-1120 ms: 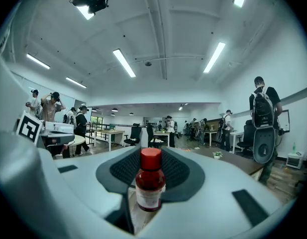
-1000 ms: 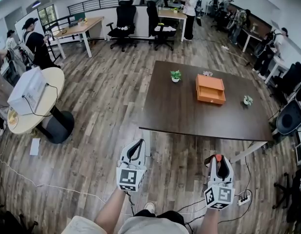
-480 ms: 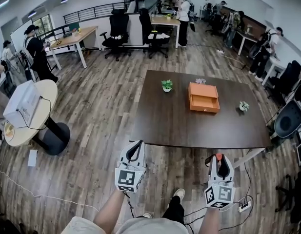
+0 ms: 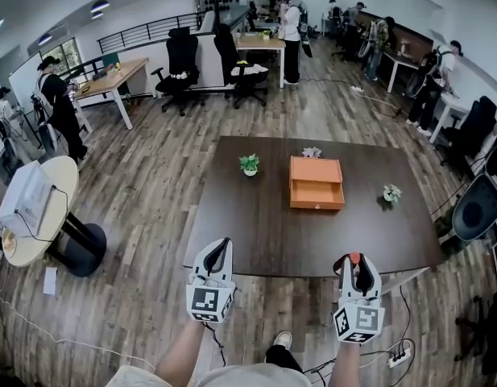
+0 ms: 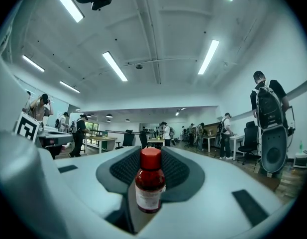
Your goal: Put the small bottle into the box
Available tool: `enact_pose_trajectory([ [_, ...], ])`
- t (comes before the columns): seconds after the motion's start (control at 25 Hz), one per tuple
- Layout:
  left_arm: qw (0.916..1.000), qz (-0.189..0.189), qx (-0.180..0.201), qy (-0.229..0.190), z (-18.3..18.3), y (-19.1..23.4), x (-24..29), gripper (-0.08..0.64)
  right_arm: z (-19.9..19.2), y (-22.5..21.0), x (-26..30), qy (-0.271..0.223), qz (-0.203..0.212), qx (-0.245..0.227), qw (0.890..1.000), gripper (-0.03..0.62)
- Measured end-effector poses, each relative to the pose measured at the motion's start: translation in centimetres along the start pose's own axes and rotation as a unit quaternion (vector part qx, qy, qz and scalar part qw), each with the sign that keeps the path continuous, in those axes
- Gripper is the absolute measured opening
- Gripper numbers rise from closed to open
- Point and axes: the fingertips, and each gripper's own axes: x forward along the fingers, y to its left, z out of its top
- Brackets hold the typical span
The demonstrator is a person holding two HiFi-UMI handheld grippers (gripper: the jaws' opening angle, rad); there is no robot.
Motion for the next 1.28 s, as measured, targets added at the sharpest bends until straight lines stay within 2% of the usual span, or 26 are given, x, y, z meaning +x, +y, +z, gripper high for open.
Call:
enact_pose_trajectory([
  [0.32, 0.9999, -0.007, 0.010, 0.012, -1.2, -3.4, 7.3, 0.003, -2.0, -5.7, 4.3, 0.015, -0.003, 0.015, 1.000, 0.127],
  [0.72, 0.9994, -0.028, 0.009, 0.020, -2.5, -7.8, 15.1, 0.003, -3.6, -12.9, 7.5, 0.023, -0.027, 0.021, 0.999, 0.127],
  [1.08, 0.9990, -0.044, 0.002, 0.006, -1.6, -11.4, 21.6, 0.003, -3.7, -19.8, 9.3, 0.019, -0.059, 0.027, 0.998, 0.127],
  [1.28, 0.9989, -0.043, 0.017, -0.005, -0.8, -12.5, 23.7, 0.003, -3.5, -21.7, 11.0, 0.011, -0.056, 0.036, 0.998, 0.127],
])
